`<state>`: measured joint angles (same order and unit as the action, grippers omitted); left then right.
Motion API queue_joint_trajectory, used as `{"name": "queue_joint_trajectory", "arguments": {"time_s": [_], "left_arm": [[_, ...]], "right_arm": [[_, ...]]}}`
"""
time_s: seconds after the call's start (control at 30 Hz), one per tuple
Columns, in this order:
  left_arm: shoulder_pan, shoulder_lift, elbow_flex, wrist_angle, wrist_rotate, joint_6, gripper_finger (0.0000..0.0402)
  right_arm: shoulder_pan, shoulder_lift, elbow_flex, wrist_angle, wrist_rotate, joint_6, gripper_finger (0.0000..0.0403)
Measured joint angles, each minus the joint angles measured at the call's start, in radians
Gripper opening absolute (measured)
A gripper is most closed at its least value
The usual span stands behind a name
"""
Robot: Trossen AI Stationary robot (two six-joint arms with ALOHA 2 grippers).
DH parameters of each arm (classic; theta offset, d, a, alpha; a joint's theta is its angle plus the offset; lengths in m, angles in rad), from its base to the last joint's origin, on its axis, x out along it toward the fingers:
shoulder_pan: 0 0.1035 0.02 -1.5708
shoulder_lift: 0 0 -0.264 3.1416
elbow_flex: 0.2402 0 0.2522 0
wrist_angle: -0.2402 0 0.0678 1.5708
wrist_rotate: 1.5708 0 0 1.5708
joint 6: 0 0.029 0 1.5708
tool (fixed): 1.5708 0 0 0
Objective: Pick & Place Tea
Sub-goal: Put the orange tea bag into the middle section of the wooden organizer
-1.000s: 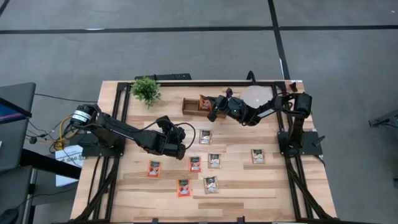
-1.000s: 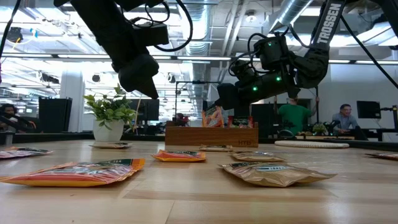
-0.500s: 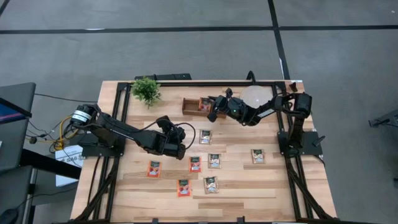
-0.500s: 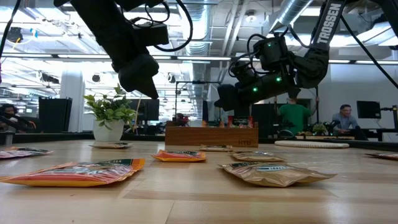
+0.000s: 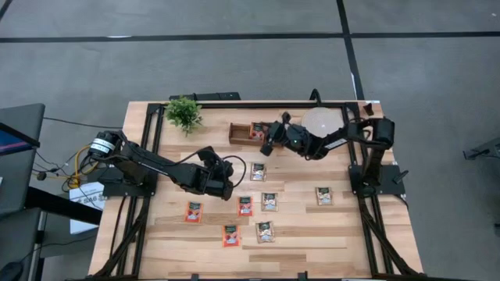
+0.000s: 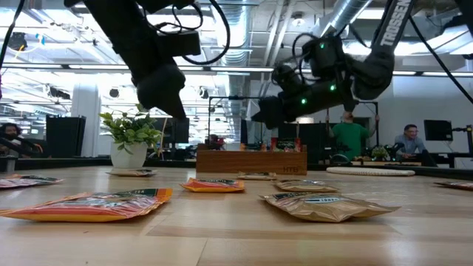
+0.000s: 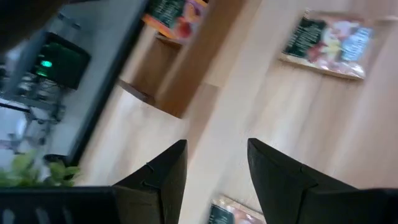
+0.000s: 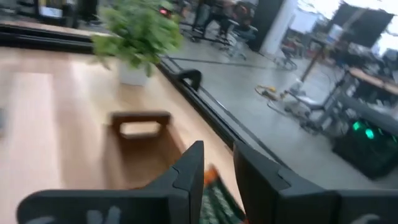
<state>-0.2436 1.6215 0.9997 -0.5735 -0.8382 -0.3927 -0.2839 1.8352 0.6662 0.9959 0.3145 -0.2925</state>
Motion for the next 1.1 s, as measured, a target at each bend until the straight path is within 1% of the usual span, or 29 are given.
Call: {"name": "queue_joint_trajectory", "arguments": {"time_s": [0.17, 0.33, 0.43, 0.53, 0.6, 0.7, 0.83, 0.93, 1.03, 1.1], "left_arm": [[-0.001, 0.000, -0.007, -0.002, 0.177, 0.011, 0.0162], [-0.005, 0.000, -0.049, -0.004, 0.364, -0.023, 0.0162], [-0.019, 0.000, -0.070, -0.002, 0.409, -0.069, 0.0162], [-0.047, 0.000, -0.084, -0.001, 0.415, -0.114, 0.0162], [-0.071, 0.000, -0.090, -0.002, 0.415, -0.140, 0.0162], [-0.110, 0.000, -0.092, -0.012, 0.415, -0.178, 0.0162], [-0.169, 0.000, -0.092, -0.039, 0.409, -0.218, 0.0162], [-0.224, 0.000, -0.092, -0.048, 0.352, -0.226, 0.0162], [-0.280, -0.004, -0.092, -0.047, 0.256, -0.252, 0.0162], [-0.311, -0.012, -0.092, -0.045, 0.221, -0.275, 0.0162]], "right_arm": [[0.108, -0.083, 0.000, -0.113, 0.004, -0.079, 0.0079], [0.237, -0.210, 0.000, -0.332, 0.001, -0.078, 0.0079], [0.323, -0.273, 0.000, -0.473, -0.005, -0.038, 0.0079], [0.398, -0.307, 0.000, -0.573, -0.068, 0.040, 0.0079], [0.438, -0.310, 0.000, -0.596, -0.106, 0.110, 0.0079], [0.481, -0.310, 0.000, -0.622, -0.115, 0.205, 0.0079], [0.507, -0.269, 0.013, -0.638, -0.113, 0.260, 0.0079], [0.513, -0.204, 0.087, -0.656, -0.123, 0.267, 0.0079], [0.511, -0.122, 0.174, -0.751, -0.132, 0.266, 0.0079], [0.508, -0.079, 0.233, -0.818, -0.132, 0.258, 0.0079]]}}
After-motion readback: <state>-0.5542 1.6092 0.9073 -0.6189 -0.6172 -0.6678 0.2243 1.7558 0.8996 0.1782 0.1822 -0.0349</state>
